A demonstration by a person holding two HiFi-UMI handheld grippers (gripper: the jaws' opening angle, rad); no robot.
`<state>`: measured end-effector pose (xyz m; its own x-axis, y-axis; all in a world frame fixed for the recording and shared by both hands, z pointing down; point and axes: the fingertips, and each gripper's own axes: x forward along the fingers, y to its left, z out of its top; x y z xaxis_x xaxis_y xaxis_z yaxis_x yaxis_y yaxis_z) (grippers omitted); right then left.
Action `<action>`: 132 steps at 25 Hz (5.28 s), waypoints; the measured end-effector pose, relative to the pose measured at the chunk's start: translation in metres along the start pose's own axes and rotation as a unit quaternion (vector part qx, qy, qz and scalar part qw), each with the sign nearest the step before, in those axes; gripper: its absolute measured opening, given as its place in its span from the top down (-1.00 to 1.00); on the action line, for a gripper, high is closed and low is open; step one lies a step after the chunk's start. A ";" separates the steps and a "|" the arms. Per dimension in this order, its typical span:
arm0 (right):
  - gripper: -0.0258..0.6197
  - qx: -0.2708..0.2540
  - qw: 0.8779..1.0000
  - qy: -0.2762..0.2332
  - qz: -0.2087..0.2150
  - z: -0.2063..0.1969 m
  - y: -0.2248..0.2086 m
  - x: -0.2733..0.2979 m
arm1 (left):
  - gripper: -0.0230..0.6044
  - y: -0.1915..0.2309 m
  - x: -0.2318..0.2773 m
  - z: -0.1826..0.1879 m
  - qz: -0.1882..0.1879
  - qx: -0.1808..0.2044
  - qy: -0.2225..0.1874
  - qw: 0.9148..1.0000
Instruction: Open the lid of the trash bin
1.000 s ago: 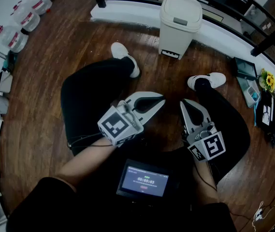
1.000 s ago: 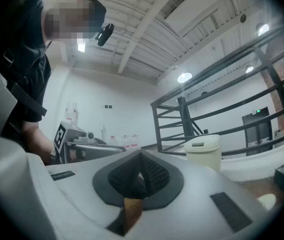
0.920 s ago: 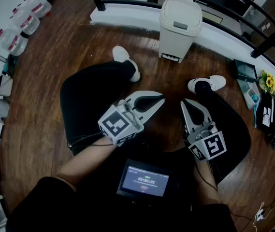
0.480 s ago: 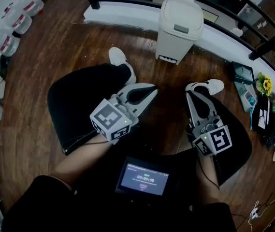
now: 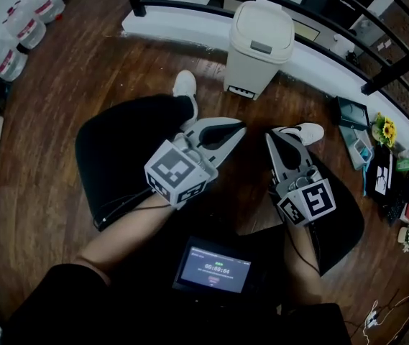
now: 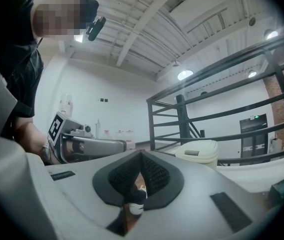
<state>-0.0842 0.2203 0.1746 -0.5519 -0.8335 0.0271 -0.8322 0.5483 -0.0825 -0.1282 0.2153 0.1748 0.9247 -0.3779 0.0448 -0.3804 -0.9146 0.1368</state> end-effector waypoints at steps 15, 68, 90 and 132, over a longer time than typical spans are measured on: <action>0.89 -0.023 0.999 0.035 -0.006 -0.019 -0.093 0.104 | 0.87 0.137 0.097 -0.043 0.041 -0.026 0.019 0.999; 0.90 0.181 0.960 0.212 0.009 -0.371 -0.343 0.246 | 0.87 0.353 0.329 -0.417 0.145 -0.141 0.278 0.939; 0.90 0.207 0.955 0.212 -0.028 -0.382 -0.362 0.235 | 0.87 0.365 0.337 -0.457 0.199 -0.165 0.306 0.916; 0.91 0.181 0.958 0.218 -0.044 -0.379 -0.363 0.221 | 0.87 0.365 0.331 -0.472 0.208 -0.204 0.341 0.894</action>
<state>0.0754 -0.1371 0.5881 -0.5154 -0.7250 0.4569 -0.8474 0.3517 -0.3979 0.0443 -0.1759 0.7062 0.5497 -0.3705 0.7487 -0.7853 -0.5348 0.3119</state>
